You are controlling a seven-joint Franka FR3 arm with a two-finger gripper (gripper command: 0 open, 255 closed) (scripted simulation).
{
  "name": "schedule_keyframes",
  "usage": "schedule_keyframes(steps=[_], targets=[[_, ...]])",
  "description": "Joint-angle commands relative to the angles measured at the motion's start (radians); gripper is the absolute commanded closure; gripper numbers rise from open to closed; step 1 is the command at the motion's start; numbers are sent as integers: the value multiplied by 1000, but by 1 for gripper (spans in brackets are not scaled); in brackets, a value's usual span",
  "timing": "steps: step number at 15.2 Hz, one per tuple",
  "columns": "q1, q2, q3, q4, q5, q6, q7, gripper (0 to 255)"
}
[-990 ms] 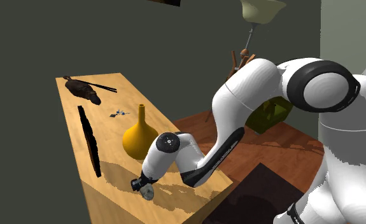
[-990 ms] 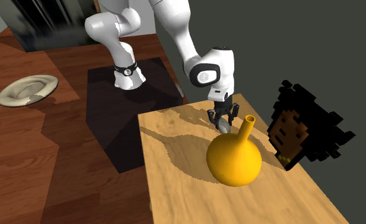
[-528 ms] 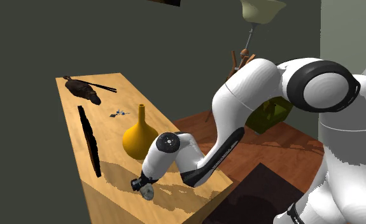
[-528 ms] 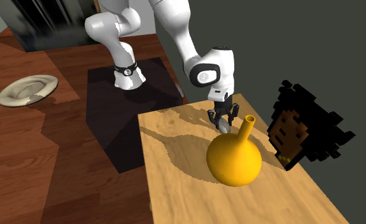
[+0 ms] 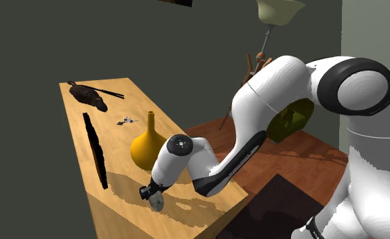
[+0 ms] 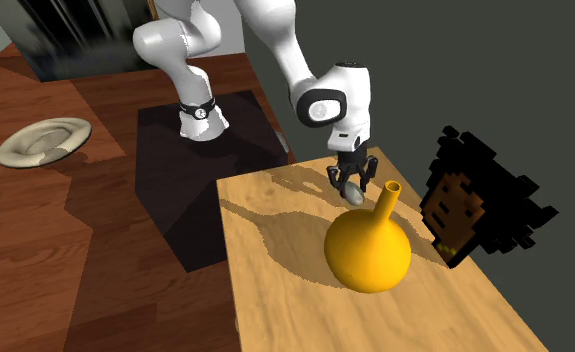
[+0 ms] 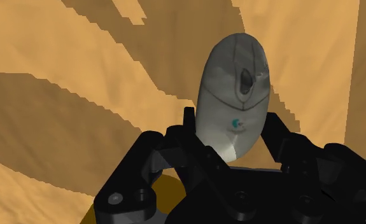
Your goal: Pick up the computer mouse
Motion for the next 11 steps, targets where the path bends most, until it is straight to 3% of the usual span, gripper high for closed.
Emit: schedule_keyframes(steps=[1,11], targets=[[-15,-22,20,-7,26,-15,-24,255],[-77,-116,101,-33,143,-76,-128,255]])
